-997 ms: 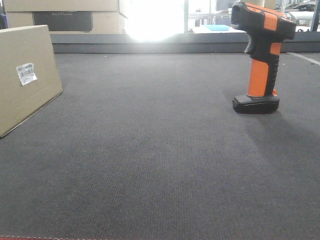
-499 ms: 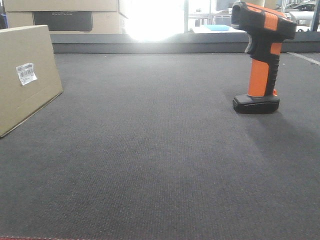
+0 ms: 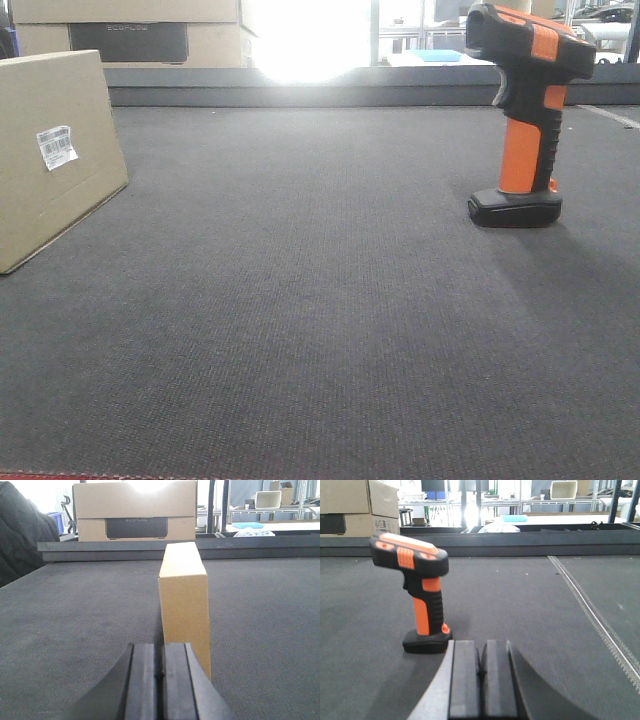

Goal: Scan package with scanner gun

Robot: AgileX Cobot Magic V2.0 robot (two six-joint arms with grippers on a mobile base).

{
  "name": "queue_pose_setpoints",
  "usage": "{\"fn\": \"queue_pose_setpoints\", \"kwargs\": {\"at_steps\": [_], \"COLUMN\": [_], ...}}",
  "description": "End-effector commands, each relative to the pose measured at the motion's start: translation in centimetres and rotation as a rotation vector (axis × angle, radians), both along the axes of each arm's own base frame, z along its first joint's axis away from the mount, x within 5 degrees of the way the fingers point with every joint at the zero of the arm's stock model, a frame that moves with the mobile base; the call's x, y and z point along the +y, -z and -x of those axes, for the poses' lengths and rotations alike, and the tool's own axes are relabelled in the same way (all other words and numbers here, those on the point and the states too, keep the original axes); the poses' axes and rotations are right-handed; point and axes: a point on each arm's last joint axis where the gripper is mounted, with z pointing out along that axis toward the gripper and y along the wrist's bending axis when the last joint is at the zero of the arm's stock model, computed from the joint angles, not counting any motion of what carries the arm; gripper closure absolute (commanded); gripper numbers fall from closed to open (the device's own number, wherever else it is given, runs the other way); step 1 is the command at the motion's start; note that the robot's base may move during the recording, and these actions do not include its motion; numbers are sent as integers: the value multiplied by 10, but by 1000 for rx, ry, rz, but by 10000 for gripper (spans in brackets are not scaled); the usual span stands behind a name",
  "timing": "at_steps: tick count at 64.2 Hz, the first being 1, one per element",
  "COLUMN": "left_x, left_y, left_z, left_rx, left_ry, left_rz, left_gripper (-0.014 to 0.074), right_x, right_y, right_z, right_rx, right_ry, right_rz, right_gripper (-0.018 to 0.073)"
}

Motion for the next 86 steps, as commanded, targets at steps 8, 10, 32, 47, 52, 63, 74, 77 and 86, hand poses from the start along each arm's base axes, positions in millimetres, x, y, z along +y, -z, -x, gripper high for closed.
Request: {"fn": "queue_pose_setpoints", "kwargs": {"at_steps": [8, 10, 32, 47, 52, 63, 74, 77, 86], "left_x": [0, 0, 0, 0, 0, 0, 0, 0, 0], "left_y": [-2, -2, -2, -2, -2, -2, -2, -2, -2], "left_z": [1, 1, 1, 1, 1, 1, 1, 1, 1], "left_rx": [-26, -26, -26, -26, -26, -26, -26, -26, -26], "left_ry": [-2, -2, -2, -2, -2, -2, -2, -2, -2], "left_rz": [7, 7, 7, 7, 7, 7, 7, 7, 7], "left_gripper": [707, 707, 707, 707, 707, 707, 707, 707, 707], "right_x": [-3, -3, -4, -4, -4, -4, -4, -4, -4], "right_y": [11, 12, 12, 12, 12, 12, 12, 12, 12], "right_z": [1, 1, 1, 1, 1, 1, 1, 1, 1], "right_rx": [15, 23, 25, 23, 23, 23, 23, 23, 23], "right_ry": [49, 56, 66, 67, 67, 67, 67, 67, 67], "right_rz": [-9, -9, 11, 11, 11, 11, 11, 11, 11], "right_gripper": [711, 711, 711, 711, 711, 711, 711, 711, 711]}}
